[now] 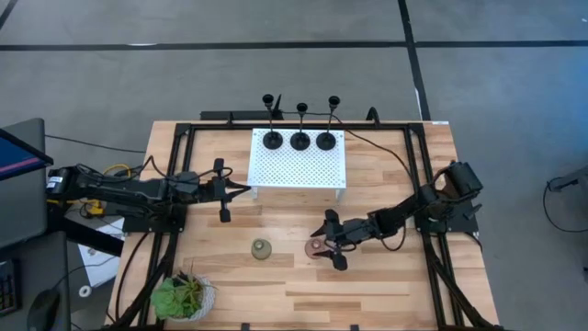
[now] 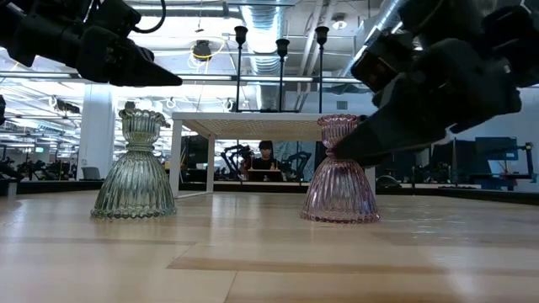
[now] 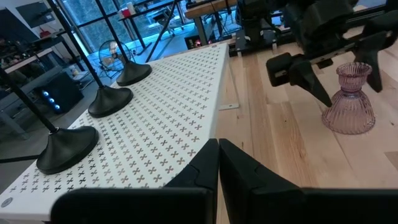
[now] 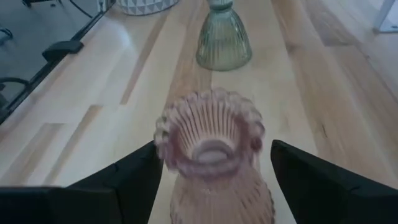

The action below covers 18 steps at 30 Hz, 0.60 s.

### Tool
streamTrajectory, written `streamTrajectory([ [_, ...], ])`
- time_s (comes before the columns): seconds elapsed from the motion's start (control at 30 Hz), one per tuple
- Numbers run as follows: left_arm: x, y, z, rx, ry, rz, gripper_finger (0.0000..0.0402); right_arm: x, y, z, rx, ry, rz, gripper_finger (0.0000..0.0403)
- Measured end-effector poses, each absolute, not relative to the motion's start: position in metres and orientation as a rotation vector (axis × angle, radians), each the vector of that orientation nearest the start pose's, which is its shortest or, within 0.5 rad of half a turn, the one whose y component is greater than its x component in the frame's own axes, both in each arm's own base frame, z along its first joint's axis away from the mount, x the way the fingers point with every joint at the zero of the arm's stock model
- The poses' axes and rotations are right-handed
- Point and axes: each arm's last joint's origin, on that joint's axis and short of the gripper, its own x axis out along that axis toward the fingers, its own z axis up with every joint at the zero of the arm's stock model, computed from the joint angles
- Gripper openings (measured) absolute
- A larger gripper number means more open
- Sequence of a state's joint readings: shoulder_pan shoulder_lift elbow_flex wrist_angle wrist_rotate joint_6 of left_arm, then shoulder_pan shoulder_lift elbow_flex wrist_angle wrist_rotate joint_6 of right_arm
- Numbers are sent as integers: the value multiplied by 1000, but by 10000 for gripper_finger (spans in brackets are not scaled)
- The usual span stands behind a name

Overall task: Pick & Place candle stick holders
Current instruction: Put the pink glass candle holder on the shelf

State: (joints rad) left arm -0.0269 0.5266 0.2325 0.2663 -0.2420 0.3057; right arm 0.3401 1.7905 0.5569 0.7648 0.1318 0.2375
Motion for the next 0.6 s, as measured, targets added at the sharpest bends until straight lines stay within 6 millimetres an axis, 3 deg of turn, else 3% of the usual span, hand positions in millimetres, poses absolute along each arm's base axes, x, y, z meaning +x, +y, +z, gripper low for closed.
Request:
streamTrajectory([
  [0.33, 140, 3, 220, 306, 64, 209, 12, 290, 98, 114, 129, 451, 153, 270],
  [0.6, 140, 3, 220, 306, 64, 209, 12, 289, 98, 111, 128, 459, 152, 221],
])
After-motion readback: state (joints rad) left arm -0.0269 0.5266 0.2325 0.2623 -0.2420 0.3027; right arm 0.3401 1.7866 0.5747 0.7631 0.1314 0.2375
